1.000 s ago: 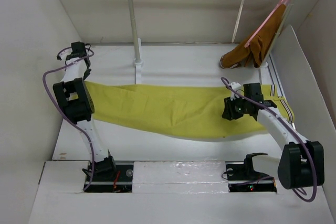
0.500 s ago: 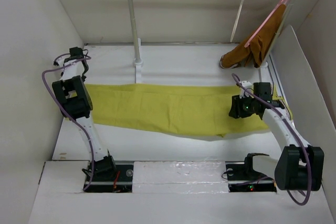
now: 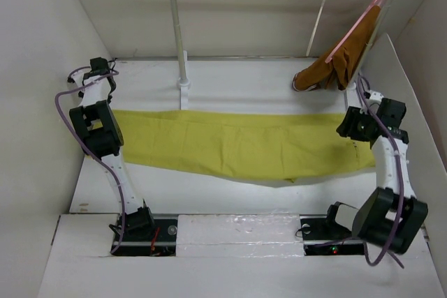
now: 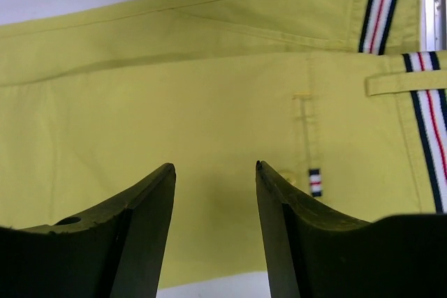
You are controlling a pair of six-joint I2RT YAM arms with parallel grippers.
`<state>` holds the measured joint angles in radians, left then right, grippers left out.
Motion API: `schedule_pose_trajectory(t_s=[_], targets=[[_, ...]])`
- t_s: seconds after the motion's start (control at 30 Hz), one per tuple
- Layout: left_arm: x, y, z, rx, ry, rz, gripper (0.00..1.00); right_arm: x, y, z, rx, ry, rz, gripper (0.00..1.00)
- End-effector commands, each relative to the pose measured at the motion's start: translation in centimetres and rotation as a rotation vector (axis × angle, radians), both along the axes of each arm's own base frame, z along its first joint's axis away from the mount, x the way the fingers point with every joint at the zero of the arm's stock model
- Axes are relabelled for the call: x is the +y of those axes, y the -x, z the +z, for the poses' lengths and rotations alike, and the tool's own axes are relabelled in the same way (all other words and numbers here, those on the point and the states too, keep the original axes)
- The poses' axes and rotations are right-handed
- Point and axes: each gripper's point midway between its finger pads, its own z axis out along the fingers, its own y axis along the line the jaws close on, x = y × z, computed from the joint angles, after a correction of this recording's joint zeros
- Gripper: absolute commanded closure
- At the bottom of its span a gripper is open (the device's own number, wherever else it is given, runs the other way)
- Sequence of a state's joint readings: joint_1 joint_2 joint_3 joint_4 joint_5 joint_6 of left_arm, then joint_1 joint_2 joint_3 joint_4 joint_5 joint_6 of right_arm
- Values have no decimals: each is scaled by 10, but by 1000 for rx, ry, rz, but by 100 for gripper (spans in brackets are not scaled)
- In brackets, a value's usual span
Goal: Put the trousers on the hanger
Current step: Fold the trousers at the center of the board.
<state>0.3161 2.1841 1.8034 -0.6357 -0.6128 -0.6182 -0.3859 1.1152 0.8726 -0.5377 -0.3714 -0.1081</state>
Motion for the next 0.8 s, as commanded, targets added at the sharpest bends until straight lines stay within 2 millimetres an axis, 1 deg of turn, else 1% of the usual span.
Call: schedule_pose_trajectory(t_s=[0.0, 0.03, 0.07, 0.13, 0.17, 0.2, 0.23, 0.27, 0.3, 0.33, 0.37, 0.4, 0.43, 0.5, 0.57, 0.63, 0.7, 0.73, 0.77], targets=[[10, -8, 43, -116, -42, 41, 100, -29, -36, 18, -78, -13, -64, 45], [9, -8, 41, -113, -38, 42, 100, -48, -40, 18, -64, 21, -120, 45], [7, -8, 38, -116, -26, 37, 100, -72, -44, 16, -34, 38, -185, 45], [7, -11, 35, -114, -20, 29, 100, -90, -49, 13, -3, 32, -218, 44], [7, -12, 36, -118, -18, 25, 100, -99, -52, 17, 22, 52, -241, 44], [7, -14, 35, -120, -15, 23, 100, -110, -52, -2, 95, 74, -266, 41], [6, -14, 33, -119, -6, 21, 100, -114, -53, -8, 121, 78, -262, 41], [1, -17, 28, -125, 20, 11, 100, -119, -46, -19, 183, 77, -276, 41], [-1, -17, 25, -127, 33, 9, 100, -128, -46, -25, 216, 112, -290, 41], [-1, -18, 25, -138, 34, 6, 100, -131, -45, -29, 226, 124, -294, 41], [-2, -16, 20, -129, 41, 5, 100, -134, -44, -31, 238, 139, -303, 40], [-7, -19, 20, -132, 41, -8, 100, -140, -41, -33, 258, 163, -321, 39], [-6, -18, 18, -129, 39, -9, 100, -146, -38, -42, 294, 180, -335, 38], [-7, -17, 13, -119, 42, -11, 100, -145, -40, -52, 314, 150, -304, 36], [-7, -17, 9, -113, 46, -13, 100, -151, -41, -62, 354, 161, -311, 36], [-7, -17, 8, -108, 48, -16, 100, -155, -40, -64, 372, 175, -314, 36], [-8, -18, 7, -108, 51, -22, 100, -160, -42, -60, 351, 198, -331, 34], [-8, -18, 6, -107, 53, -25, 100, -161, -44, -66, 372, 189, -323, 34], [-8, -18, 6, -107, 53, -25, 100, -161, -44, -66, 372, 189, -323, 34]])
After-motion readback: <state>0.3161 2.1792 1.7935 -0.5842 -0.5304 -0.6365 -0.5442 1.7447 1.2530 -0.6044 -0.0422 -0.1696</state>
